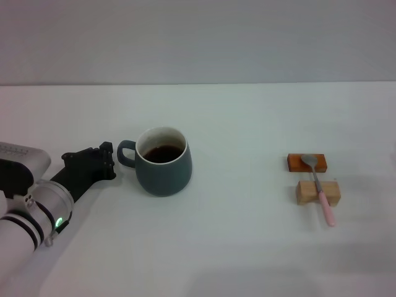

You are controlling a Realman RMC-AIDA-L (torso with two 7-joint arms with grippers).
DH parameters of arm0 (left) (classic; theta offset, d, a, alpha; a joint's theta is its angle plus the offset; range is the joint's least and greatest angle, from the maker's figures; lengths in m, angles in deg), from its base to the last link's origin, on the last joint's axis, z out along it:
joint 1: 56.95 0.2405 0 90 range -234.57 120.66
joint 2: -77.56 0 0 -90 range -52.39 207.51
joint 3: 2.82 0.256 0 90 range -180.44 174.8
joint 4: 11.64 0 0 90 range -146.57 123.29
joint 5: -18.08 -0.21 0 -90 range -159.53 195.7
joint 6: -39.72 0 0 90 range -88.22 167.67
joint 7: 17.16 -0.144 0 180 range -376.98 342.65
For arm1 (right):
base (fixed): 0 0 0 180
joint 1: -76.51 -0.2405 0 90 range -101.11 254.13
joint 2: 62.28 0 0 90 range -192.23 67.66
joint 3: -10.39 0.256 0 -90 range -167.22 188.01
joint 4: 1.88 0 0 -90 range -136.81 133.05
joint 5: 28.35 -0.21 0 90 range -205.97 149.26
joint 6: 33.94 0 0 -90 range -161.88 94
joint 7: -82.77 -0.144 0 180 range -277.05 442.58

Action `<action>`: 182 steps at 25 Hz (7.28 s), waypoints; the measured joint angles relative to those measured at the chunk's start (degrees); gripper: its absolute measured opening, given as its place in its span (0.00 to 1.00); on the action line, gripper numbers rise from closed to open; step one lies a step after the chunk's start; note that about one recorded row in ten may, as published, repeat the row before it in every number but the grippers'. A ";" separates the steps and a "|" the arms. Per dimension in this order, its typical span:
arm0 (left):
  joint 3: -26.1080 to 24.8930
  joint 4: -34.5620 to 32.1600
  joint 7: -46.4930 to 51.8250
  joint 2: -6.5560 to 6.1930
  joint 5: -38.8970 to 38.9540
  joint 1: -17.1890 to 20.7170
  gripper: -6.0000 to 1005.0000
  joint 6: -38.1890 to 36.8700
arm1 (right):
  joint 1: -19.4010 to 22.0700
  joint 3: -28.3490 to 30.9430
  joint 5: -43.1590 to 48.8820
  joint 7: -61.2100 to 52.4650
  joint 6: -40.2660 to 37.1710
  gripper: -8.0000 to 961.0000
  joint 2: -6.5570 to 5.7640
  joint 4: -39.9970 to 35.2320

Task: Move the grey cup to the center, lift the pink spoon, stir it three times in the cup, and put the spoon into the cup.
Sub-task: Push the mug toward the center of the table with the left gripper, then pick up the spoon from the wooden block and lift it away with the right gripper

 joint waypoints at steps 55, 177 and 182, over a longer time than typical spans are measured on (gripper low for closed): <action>14.30 -7.11 -0.36 -0.01 -6.58 5.83 0.00 -3.41 | -1.35 -0.19 0.69 0.00 0.24 0.85 -0.27 1.94; -31.54 -11.02 -5.44 -3.76 -7.37 11.08 0.00 -14.31 | 5.72 -53.37 -38.31 14.91 -20.17 0.85 0.46 -2.56; -31.88 -11.06 -5.38 -3.56 -7.37 11.15 0.00 -14.98 | 4.66 -53.79 -38.38 12.78 -19.51 0.85 0.61 -4.37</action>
